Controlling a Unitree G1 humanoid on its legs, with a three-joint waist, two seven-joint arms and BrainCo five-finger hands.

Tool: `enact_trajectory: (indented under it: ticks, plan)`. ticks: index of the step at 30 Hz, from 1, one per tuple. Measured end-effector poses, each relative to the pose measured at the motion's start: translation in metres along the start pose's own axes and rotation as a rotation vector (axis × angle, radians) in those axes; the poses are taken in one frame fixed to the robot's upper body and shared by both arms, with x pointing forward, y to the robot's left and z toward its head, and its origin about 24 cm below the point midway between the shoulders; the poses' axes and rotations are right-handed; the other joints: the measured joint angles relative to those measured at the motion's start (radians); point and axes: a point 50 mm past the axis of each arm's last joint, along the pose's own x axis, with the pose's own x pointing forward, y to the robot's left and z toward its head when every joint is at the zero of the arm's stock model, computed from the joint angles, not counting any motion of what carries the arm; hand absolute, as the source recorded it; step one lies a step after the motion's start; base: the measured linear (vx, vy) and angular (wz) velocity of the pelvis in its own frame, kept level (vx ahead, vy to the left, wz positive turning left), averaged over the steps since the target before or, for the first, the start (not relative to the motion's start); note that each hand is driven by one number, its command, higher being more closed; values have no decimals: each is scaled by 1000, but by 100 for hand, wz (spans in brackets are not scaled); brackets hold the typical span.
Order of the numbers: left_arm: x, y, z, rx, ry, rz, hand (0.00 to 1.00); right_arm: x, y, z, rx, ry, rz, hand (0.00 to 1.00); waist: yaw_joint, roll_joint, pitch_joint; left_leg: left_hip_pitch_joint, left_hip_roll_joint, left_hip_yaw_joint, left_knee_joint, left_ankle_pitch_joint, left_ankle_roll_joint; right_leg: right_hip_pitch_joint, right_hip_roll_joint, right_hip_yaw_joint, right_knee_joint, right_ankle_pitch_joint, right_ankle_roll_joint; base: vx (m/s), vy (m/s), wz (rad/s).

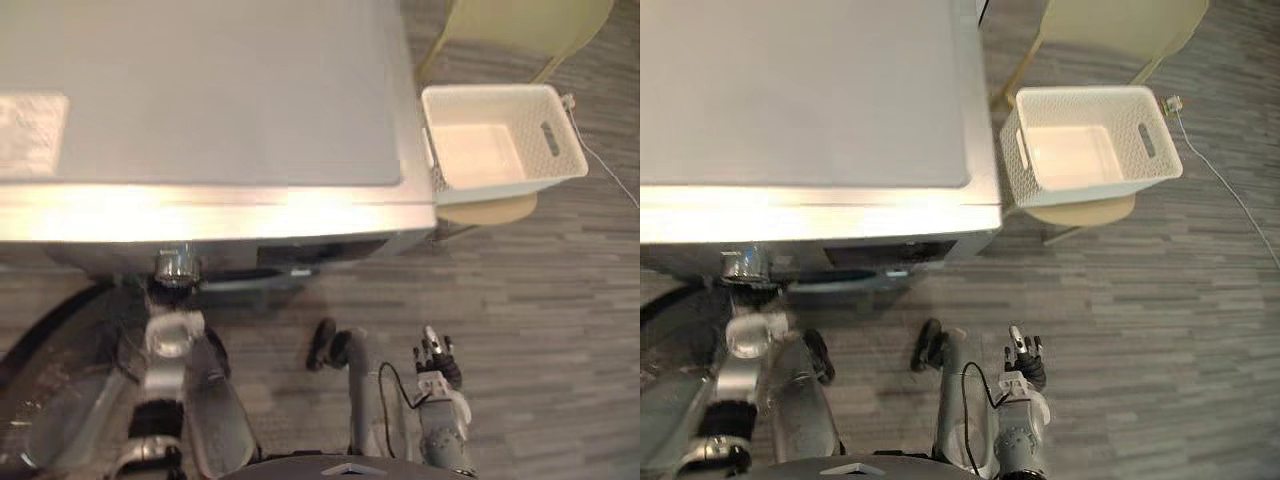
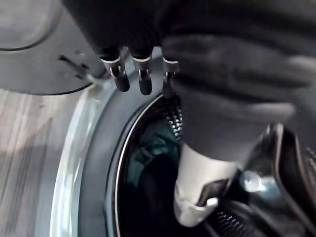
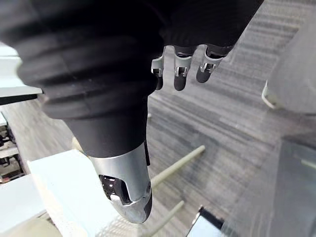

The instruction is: Pick up the laundry basket with both hands and put the clothes into the washing machine.

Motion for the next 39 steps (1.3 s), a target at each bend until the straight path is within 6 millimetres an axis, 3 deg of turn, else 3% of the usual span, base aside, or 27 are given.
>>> enact_trajectory:
  ticks: [2, 5, 6, 8, 12, 13, 17, 22, 25, 26, 28, 29, 30, 31, 32, 33, 34, 35, 36, 37, 39]
  plan:
    - [-13, 1, -30, -73, 117, -26, 0, -2, -11, -1, -29, 13, -39, 0, 8, 14, -35, 71, -18, 11, -57, 14, -4, 62, -9, -16, -24, -9, 6, 181, -67, 28]
    - [-30, 11, -71, -15, 263, -30, 0, -5, -16, -2, -65, 27, -50, 0, 17, 24, -67, 166, -44, 28, -136, 34, -13, 139, -15, -19, -62, -14, 15, 118, -49, 17]
    - [-44, 18, -103, 28, 395, -29, 0, -5, -21, -4, -65, 36, -70, 0, 19, 25, -102, 212, -62, 43, -192, 51, -17, 171, -16, -23, -98, -10, 22, 129, -35, 7]
    - [-64, 25, -139, -5, 576, -17, 0, -7, -34, -8, -58, 51, -128, 0, 17, 28, -134, 267, -84, 54, -271, 79, -22, 223, -15, -31, -155, 3, 32, 162, -26, 21]
    - [-78, 35, -163, -38, 711, 0, 0, -11, -70, -25, -108, 156, -289, 0, 10, 27, -206, 390, -147, 78, -504, 184, -27, 322, 2, -54, -331, 74, 46, 130, 9, 13]
    - [-85, 37, -171, -16, 763, -7, 0, -14, -82, -33, -140, 214, -337, 0, -3, 41, -235, 453, -175, 89, -626, 241, -29, 376, 22, -63, -441, 125, 56, 136, 32, 2]
    - [-91, 37, -176, -6, 799, -25, 0, -17, -96, -38, -186, 284, -393, 0, -5, 56, -257, 523, -205, 93, -741, 289, -23, 478, 61, -81, -621, 217, 71, 96, 58, 6]
    - [-89, 40, -176, -42, 800, -6, 0, -14, -91, -47, -231, 337, -379, 0, 5, 38, -268, 531, -222, 72, -739, 290, -20, 540, 70, -99, -722, 263, 77, 40, 41, 10]
    - [-85, 30, -171, -89, 774, -20, 0, -5, -80, -49, -286, 356, -335, 0, 19, 42, -249, 455, -210, 34, -569, 267, 16, 571, 61, -130, -717, 258, 70, -36, -8, 32]
    - [-83, 22, -166, -87, 742, -53, 0, 0, -77, -46, -316, 348, -319, 0, 18, 61, -241, 398, -196, 24, -481, 265, 23, 577, 62, -158, -695, 247, 64, -94, -10, 67]
    - [-78, 12, -158, -62, 686, -111, 0, 10, -66, -40, -352, 339, -287, 0, 14, 75, -234, 367, -198, 18, -490, 296, 35, 549, 54, -181, -669, 210, 43, -142, -3, 80]
    - [-76, 9, -156, -69, 677, -121, 0, 11, -64, -41, -344, 338, -285, 0, 17, 71, -224, 350, -191, 35, -416, 249, 56, 541, 44, -197, -658, 209, 44, -159, 60, 50]
    - [-76, 9, -156, -81, 683, -114, 0, 16, -59, -38, -340, 326, -275, 0, 28, 83, -220, 328, -158, 71, -229, 169, 76, 536, 39, -207, -627, 204, 36, -92, 92, 10]
    - [-85, 15, -165, -76, 724, -98, 0, 18, -55, -36, -343, 311, -269, 0, 23, 100, -220, 348, -136, 99, -86, 126, 75, 544, 41, -207, -595, 197, 40, -98, 113, 8]
    - [-88, 17, -167, -74, 735, -92, 0, 18, -56, -35, -341, 307, -273, 0, 18, 107, -217, 363, -132, 112, -76, 126, 71, 558, 44, -212, -587, 193, 42, -75, 50, 36]
    - [-90, 17, -170, -88, 753, -82, 0, 18, -57, -33, -323, 297, -279, 0, 4, 103, -215, 382, -150, 118, -122, 131, 69, 583, 54, -216, -604, 189, 50, -144, 35, 42]
    - [-91, 22, -172, -93, 766, -59, 0, 15, -60, -36, -298, 306, -296, 0, 0, 82, -228, 446, -202, 108, -251, 120, 59, 586, 40, -211, -645, 204, 46, -139, 14, 32]
    - [-89, 23, -171, -98, 764, -54, 0, 13, -62, -38, -291, 311, -305, 0, -2, 79, -228, 470, -211, 108, -294, 96, 56, 581, 40, -213, -660, 220, 42, -173, 48, -4]
    - [-91, 22, -173, -108, 785, -49, 0, 13, -62, -38, -283, 309, -306, 0, -3, 90, -229, 487, -208, 109, -327, 61, 57, 569, 54, -217, -669, 239, 36, -124, 58, -10]
    - [-93, 17, -175, -109, 816, -58, 0, 14, -63, -37, -271, 303, -314, 0, -17, 94, -230, 521, -229, 108, -476, 42, 42, 547, 68, -217, -673, 252, 38, -181, 112, -1]
    - [-81, 20, -168, -79, 784, -65, 0, 1, -75, -47, -252, 346, -360, 0, -25, 39, -229, 551, -295, 106, -608, 126, 56, 529, 38, -215, -679, 269, 41, -161, 84, 19]
